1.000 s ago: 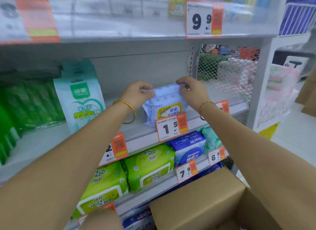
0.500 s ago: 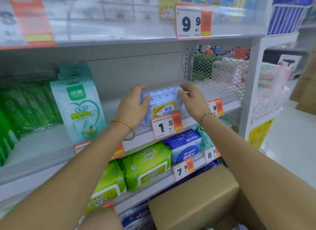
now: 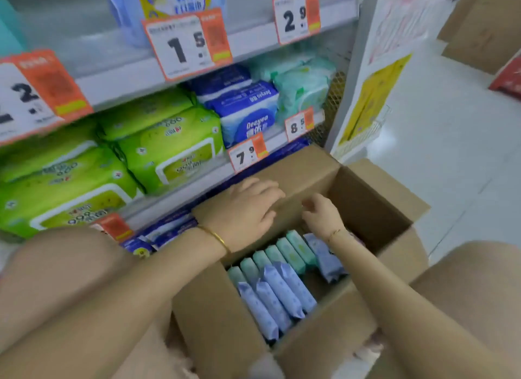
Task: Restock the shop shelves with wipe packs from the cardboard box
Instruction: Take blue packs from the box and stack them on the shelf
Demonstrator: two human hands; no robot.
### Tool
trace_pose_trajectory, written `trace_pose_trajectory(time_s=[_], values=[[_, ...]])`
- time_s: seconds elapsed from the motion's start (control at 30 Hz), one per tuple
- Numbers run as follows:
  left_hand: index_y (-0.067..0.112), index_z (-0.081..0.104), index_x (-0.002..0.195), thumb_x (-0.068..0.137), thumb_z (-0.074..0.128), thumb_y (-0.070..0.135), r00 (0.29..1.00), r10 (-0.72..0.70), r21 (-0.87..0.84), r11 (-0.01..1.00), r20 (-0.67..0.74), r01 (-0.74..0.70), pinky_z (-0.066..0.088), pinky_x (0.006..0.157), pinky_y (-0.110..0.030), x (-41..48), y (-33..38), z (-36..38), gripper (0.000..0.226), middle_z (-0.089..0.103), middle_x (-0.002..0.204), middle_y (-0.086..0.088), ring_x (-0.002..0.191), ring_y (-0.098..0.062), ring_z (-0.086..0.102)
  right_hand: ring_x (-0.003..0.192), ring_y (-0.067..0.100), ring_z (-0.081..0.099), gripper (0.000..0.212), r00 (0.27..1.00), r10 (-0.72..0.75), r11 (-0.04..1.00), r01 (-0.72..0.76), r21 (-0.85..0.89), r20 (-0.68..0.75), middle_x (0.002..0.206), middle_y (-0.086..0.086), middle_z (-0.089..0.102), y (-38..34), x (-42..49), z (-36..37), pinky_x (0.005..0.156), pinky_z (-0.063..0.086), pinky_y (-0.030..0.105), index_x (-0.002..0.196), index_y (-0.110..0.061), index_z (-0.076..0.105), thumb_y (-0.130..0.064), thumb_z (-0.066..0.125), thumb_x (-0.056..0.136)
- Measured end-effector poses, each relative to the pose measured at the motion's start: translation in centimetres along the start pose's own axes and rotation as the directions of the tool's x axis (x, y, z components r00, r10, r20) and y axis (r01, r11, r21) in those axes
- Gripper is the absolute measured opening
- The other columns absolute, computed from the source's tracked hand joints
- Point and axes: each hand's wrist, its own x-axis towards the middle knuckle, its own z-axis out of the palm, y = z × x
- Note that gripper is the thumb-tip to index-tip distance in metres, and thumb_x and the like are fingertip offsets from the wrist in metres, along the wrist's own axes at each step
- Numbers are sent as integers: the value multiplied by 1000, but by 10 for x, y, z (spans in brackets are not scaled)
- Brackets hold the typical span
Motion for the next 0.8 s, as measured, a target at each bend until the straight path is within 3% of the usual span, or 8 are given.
trace_pose_trajectory(time_s=[0.1,0.2,0.27,0.43,0.6,0.7,0.8], values=[[24,47,131,94,45,23,976,-37,-54,997,214,50,27,109,-30,10,1,19,37,43,141,6,131,-17,33,112,30,54,37,965,132,946,-54,-319,228,127,14,55,45,5,33,89,44,33,128,-10,49,-11,50,91],[23,45,132,95,43,24,945,-49,-4,999,323,53,32,108,-36,14,1,31,37,42,141,4,131,-19,33,115,34,50,48,871,90,887,150,-436,483,134,16,43,67,0,75,95,42,37,141,-20,38,-19,47,94],[22,46,131,95,43,25,937,-27,6,1000,347,26,33,107,-37,17,2,33,35,44,139,4,130,-20,35,116,36,47,47,815,91,836,249,-488,572,135,16,39,73,-3,97,96,43,41,143,-23,34,-23,41,97],[21,48,130,95,43,25,940,-28,-6,999,341,32,37,104,-40,21,-5,32,35,47,136,3,126,-20,39,108,34,56,27,845,154,798,199,-569,511,123,17,54,83,-8,113,88,46,41,120,-10,41,-23,36,97],[21,49,129,95,44,26,935,-44,-20,998,353,55,39,103,-41,19,-9,33,34,48,135,3,125,-20,40,110,33,57,25,901,139,794,147,-590,412,121,16,58,78,-2,103,84,46,38,119,-4,45,-9,39,95],[20,49,128,96,43,25,932,-37,-16,999,361,46,39,103,-41,17,-8,33,34,48,135,3,125,-20,41,106,33,57,22,932,194,799,31,-600,306,116,17,58,78,3,83,79,45,37,112,-5,47,-1,39,92],[20,47,131,96,44,25,928,-32,-27,999,370,45,38,105,-38,14,-8,36,36,46,137,3,127,-19,40,105,32,58,13,960,203,849,-76,-523,190,97,15,59,64,12,51,74,41,35,84,-8,46,1,39,92]])
